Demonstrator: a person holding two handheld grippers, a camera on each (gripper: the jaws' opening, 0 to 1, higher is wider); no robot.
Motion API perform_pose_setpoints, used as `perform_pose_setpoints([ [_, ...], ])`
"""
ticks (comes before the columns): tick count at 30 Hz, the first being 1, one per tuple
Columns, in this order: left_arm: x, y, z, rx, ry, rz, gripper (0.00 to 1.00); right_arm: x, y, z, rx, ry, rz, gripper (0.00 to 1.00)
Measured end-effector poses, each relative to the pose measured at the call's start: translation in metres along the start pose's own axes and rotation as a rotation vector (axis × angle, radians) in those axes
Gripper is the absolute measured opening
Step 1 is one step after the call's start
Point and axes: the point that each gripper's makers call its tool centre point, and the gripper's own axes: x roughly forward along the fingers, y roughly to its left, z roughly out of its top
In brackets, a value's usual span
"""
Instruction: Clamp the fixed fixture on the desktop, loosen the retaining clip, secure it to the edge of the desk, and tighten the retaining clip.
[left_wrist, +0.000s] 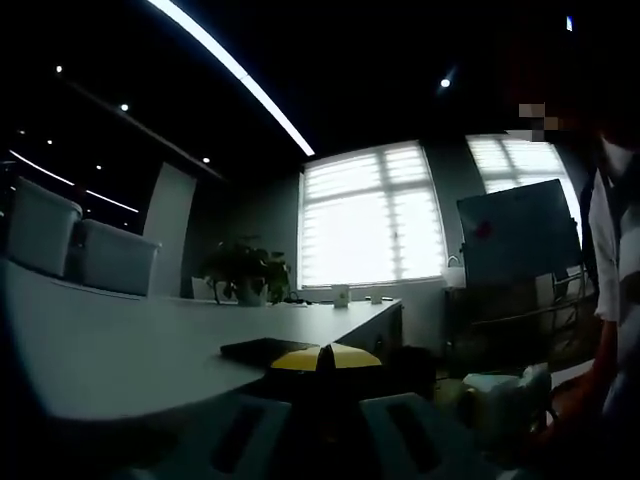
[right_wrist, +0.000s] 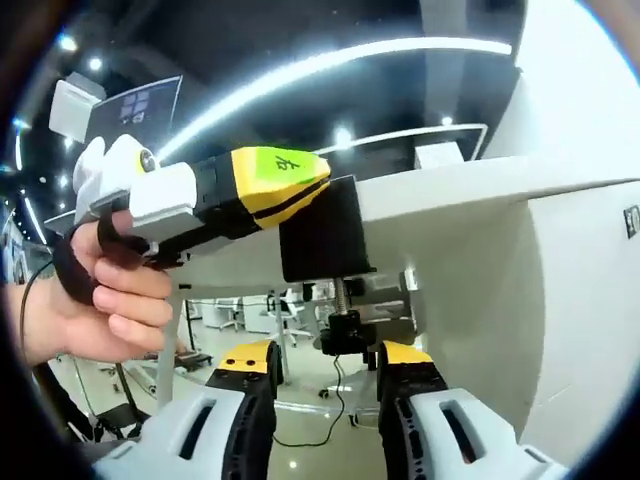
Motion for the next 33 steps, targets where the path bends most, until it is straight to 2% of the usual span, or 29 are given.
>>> perform_pose_setpoints([
  [1,0.000,0.000,0.000,-0.002,-0.001,0.001,0.01,0.002,-0.001,0.000,-0.022,-0.002,-0.017,0.41],
  [4,0.000,0.000,0.000,0.004,0.005,0.001,0.01,0.006,-0.013,0.000,-0.001,-0.005,-0.100,0.47],
  [7,0.001,-0.001,-0.001,0.026,0.019,0.002,0.01,0.016,-0.013,-0.001,0.017,-0.003,-0.097,0.45],
  [9,0.001,-0.001,-0.001,0.033,0.022,0.003,0.01,0.020,-0.011,-0.002,0.010,0.002,-0.090,0.41],
  [10,0.000,-0.001,-0.001,0.032,0.022,0.003,0.01,0.020,-0.011,-0.001,0.004,0.000,-0.089,0.38],
  [12,0.000,-0.001,-0.001,0.024,0.018,0.001,0.01,0.020,-0.011,0.000,-0.016,-0.002,-0.085,0.25],
  [18,0.001,-0.001,-0.002,0.036,0.021,0.005,0.01,0.012,-0.014,0.002,-0.013,-0.014,-0.044,0.23],
  [23,0.001,-0.001,-0.002,0.036,0.030,-0.001,0.01,0.017,-0.014,0.002,-0.014,-0.011,0.058,0.23],
  [25,0.000,-0.002,-0.002,0.036,0.030,-0.004,0.01,0.018,-0.011,0.002,-0.016,-0.015,0.141,0.23],
  [26,0.000,-0.002,-0.001,0.036,0.028,-0.004,0.01,0.018,-0.009,0.001,-0.027,-0.002,0.213,0.23],
  [29,0.001,-0.002,-0.003,0.041,0.039,-0.009,0.01,0.019,-0.011,0.001,-0.064,0.019,0.301,0.23],
  [33,0.002,-0.003,-0.002,0.032,0.029,-0.011,0.01,0.020,-0.008,0.000,-0.007,0.035,0.411,0.23],
])
